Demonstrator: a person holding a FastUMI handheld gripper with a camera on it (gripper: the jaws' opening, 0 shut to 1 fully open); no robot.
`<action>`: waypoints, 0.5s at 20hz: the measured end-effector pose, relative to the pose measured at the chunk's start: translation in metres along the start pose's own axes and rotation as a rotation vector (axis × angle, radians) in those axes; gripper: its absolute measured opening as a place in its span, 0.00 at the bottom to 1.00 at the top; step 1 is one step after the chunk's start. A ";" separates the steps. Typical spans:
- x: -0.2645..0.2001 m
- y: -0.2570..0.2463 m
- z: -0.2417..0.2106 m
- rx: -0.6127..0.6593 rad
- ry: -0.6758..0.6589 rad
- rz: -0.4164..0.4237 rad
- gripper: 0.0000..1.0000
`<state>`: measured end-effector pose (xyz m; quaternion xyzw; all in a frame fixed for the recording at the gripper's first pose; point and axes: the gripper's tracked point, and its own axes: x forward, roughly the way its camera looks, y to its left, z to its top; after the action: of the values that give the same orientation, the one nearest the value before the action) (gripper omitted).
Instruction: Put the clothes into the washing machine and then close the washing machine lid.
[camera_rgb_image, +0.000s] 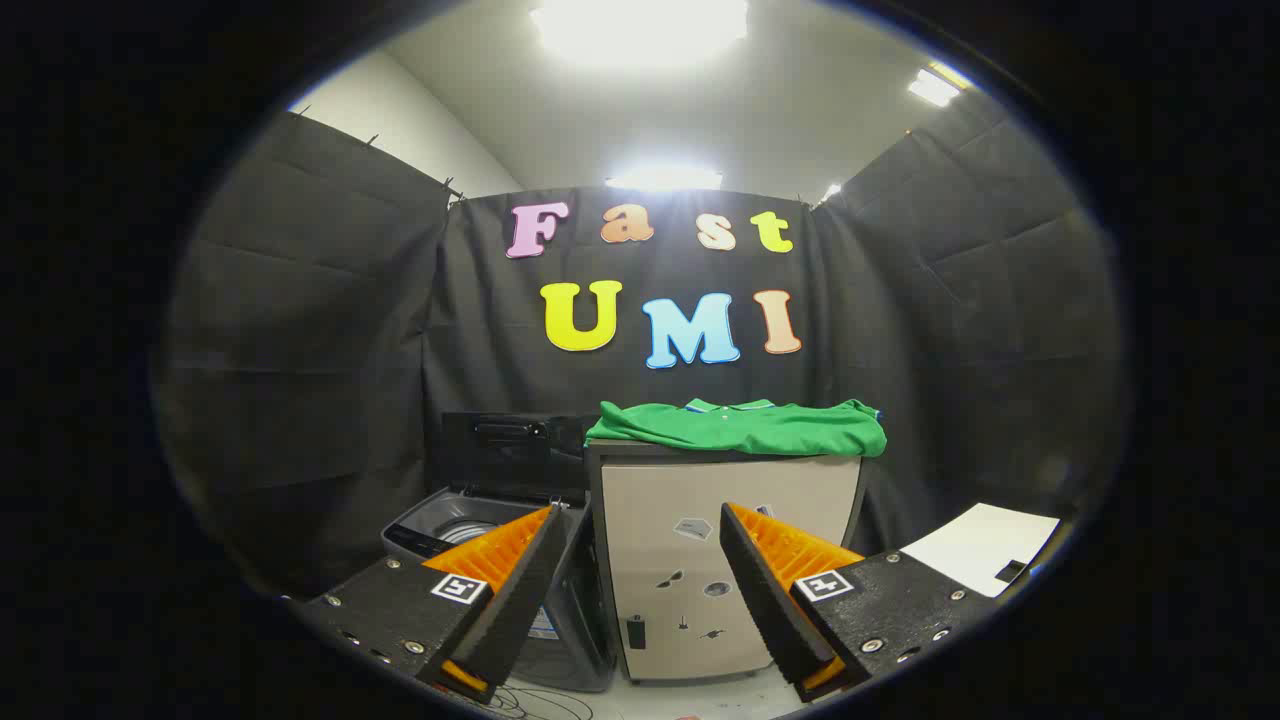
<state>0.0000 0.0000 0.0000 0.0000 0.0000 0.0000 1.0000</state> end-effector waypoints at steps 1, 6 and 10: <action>0.000 -0.001 0.000 0.000 -0.001 -0.002 0.96; 0.001 0.000 -0.002 0.001 0.002 0.001 0.96; 0.002 0.001 0.000 -0.007 0.004 0.008 0.96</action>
<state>0.0022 0.0010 0.0004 -0.0036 0.0018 0.0042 1.0000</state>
